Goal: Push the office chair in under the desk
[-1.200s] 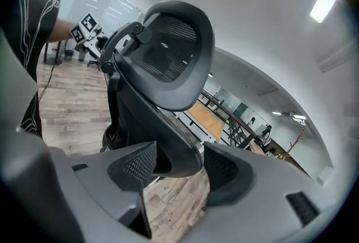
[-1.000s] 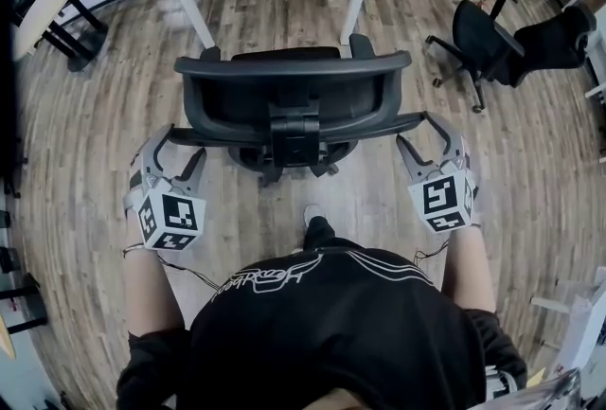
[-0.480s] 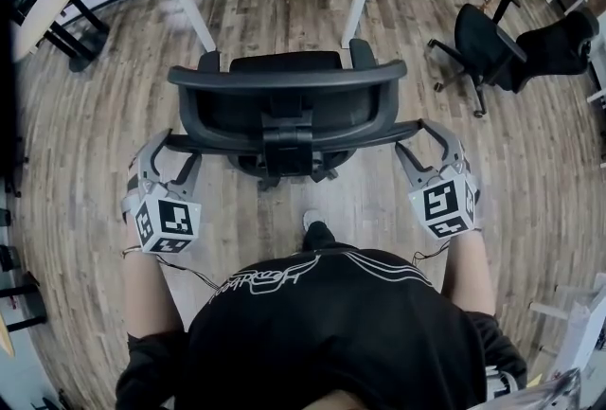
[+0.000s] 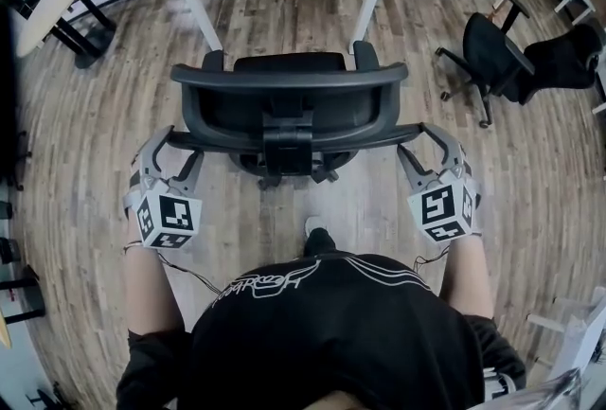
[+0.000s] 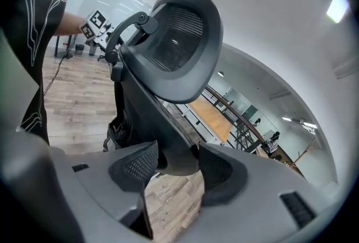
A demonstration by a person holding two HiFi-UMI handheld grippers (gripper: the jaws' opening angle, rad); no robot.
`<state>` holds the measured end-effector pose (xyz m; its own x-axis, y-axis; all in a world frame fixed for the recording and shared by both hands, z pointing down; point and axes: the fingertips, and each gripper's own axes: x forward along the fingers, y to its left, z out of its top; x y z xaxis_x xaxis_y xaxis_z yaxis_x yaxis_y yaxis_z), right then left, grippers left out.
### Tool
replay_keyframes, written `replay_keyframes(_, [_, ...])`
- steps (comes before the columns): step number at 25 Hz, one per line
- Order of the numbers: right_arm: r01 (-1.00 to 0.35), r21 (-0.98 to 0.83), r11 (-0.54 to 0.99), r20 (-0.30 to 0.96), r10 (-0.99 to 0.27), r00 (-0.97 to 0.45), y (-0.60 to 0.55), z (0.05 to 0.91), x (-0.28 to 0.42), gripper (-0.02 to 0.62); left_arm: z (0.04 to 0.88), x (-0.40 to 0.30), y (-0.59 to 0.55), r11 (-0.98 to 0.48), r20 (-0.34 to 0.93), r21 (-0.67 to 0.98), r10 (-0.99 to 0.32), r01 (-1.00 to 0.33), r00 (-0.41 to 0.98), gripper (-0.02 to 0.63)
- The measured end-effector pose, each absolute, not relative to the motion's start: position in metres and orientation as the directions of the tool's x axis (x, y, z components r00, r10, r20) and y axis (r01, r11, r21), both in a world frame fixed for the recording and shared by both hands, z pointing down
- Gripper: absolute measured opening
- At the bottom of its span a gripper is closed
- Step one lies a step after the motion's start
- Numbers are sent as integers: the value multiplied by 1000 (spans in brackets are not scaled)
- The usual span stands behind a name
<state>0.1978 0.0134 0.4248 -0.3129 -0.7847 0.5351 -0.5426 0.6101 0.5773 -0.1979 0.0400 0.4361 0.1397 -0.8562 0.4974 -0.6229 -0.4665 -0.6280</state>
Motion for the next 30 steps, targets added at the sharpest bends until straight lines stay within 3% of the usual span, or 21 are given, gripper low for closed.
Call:
replay_keyframes(14, [-493, 589, 641, 560, -763, -323, -72, 401, 209, 242, 413, -186, -36, -477, 522, -617, -843, -626, 128, 270])
replay_keyframes(30, [-478, 609, 633, 512, -774, -372, -117, 431, 213, 242, 445, -184, -82, -444, 501, -622, -859, -644, 108, 270])
